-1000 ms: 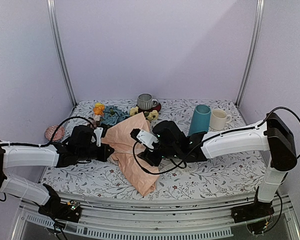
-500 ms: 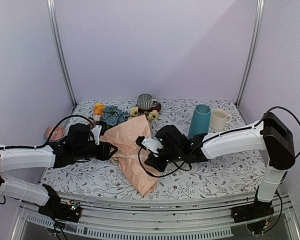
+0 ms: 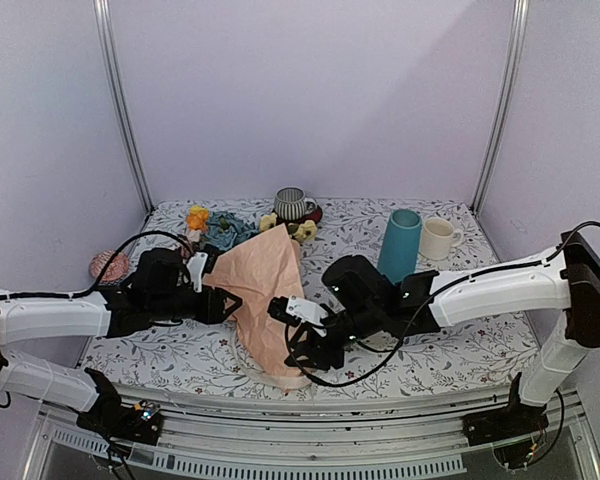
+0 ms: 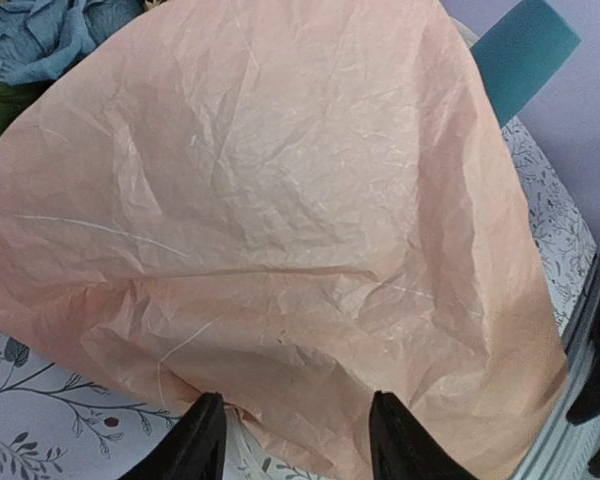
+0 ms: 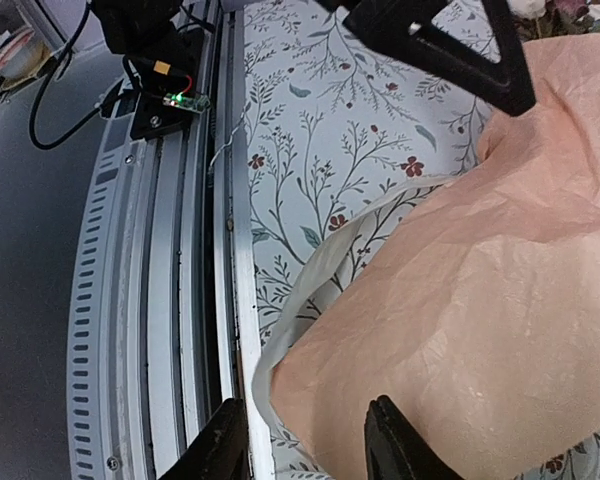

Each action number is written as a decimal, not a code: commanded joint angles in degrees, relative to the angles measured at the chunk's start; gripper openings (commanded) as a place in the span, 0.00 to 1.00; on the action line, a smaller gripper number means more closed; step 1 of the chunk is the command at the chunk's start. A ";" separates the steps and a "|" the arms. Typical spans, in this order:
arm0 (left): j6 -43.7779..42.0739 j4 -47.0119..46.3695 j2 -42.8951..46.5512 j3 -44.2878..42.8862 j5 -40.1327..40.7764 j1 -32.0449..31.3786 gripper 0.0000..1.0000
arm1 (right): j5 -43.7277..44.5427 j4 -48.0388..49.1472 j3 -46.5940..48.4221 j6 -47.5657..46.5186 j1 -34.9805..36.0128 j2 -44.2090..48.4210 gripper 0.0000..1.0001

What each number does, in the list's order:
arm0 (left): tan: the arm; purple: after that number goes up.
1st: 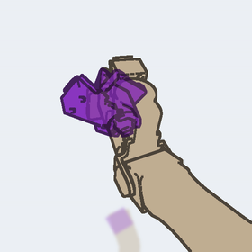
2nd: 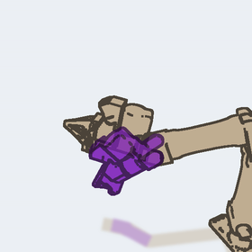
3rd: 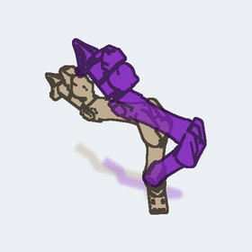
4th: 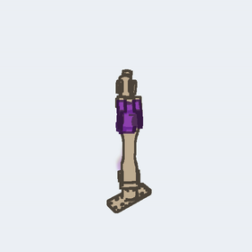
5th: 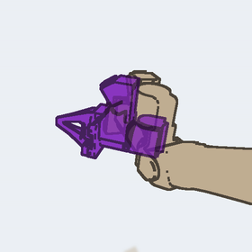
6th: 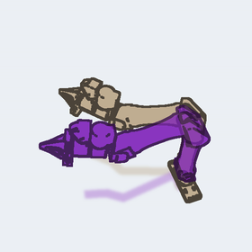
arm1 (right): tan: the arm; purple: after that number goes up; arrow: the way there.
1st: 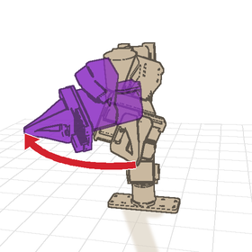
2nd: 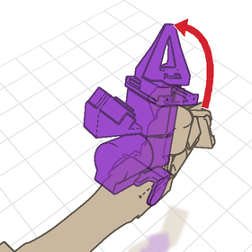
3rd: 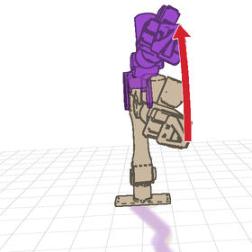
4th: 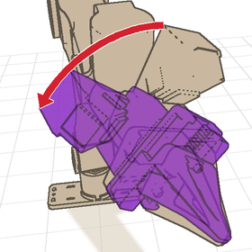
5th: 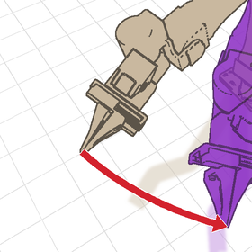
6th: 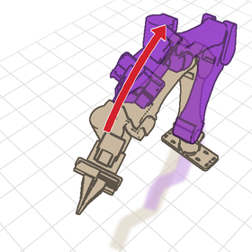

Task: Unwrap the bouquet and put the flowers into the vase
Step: Untie the half-tied ribbon from the folded wrapping paper, then unfold the folded wrapping paper from the folded wrapping paper.

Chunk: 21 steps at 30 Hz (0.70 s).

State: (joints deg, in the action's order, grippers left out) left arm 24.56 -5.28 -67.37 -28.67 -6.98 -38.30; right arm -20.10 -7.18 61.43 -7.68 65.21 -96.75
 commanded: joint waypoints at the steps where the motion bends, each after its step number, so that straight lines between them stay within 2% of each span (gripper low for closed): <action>1: 0.73 -1.14 2.16 -0.47 0.38 -1.33 0.52 | 6.82 5.03 -3.18 1.42 -0.08 6.57 0.43; 4: 1.52 -0.94 4.10 0.96 1.61 -1.37 0.55 | 12.64 9.91 -7.33 3.85 -0.87 10.48 0.45; 7: 2.49 -0.55 6.37 2.63 4.02 -1.26 0.65 | 16.00 12.67 -10.56 7.08 -3.35 13.37 0.46; 10: 4.78 0.23 8.30 4.26 6.84 -1.14 0.94 | 17.86 12.96 -11.71 12.04 -6.28 13.90 0.47; 11: 5.89 0.53 8.67 4.70 7.45 -0.89 0.98 | 18.09 12.82 -11.75 12.99 -7.04 13.61 0.48; 16: 9.80 -2.31 9.42 7.38 5.53 -0.30 0.96 | 19.49 14.70 -11.77 20.29 -8.41 10.27 0.49; 20: 12.07 -8.57 8.03 10.57 1.88 -0.37 0.94 | 13.79 21.91 -12.81 26.39 -8.71 6.03 0.50; 21: 12.36 -9.21 7.35 10.78 1.59 -0.37 0.94 | 12.75 22.97 -12.50 27.25 -8.70 4.97 0.53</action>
State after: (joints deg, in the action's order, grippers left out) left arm 33.85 -8.78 -58.65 -19.94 -2.81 -38.85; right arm -3.42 8.73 49.84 12.03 56.64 -87.77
